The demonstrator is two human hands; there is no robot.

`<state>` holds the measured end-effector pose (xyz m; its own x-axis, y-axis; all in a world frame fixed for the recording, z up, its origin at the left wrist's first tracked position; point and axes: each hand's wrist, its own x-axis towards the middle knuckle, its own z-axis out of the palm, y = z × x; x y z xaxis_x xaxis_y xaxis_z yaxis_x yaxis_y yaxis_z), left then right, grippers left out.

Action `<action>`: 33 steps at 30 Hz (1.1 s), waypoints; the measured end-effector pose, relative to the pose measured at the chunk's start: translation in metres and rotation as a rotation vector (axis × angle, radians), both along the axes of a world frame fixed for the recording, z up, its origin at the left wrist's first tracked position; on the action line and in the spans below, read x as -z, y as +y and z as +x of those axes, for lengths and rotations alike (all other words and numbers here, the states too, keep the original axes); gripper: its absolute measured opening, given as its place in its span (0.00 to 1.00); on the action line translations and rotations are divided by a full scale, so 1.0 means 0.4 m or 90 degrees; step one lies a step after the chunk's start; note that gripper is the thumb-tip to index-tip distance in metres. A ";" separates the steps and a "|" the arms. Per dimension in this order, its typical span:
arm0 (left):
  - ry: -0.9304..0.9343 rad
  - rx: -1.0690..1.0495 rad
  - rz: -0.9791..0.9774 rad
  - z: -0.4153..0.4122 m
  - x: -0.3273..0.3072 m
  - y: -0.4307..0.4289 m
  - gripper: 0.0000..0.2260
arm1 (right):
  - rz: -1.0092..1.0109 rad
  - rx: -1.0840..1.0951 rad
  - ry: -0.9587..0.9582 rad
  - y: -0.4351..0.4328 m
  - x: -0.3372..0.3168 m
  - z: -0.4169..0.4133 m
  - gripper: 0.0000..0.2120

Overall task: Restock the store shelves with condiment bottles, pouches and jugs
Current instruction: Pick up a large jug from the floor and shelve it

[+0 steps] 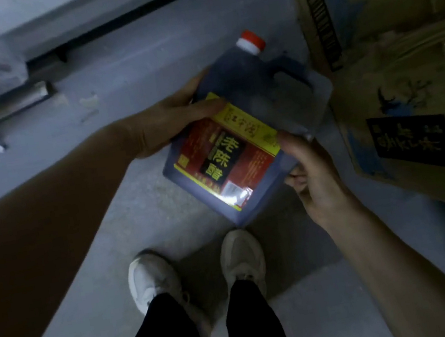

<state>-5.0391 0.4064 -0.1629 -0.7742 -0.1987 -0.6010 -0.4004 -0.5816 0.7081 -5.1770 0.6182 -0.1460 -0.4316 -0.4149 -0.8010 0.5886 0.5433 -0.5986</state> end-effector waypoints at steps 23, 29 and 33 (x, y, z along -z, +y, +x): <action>-0.156 -0.294 0.017 0.260 -0.833 0.096 0.19 | -0.054 -0.216 -0.047 -0.132 -0.789 0.135 0.39; -0.100 -0.344 -0.050 0.284 -1.122 0.096 0.23 | -0.105 -0.238 0.031 -0.182 -1.089 0.126 0.30; -0.045 -0.392 -0.114 0.290 -1.323 0.082 0.24 | -0.157 -0.255 0.089 -0.213 -1.312 0.141 0.12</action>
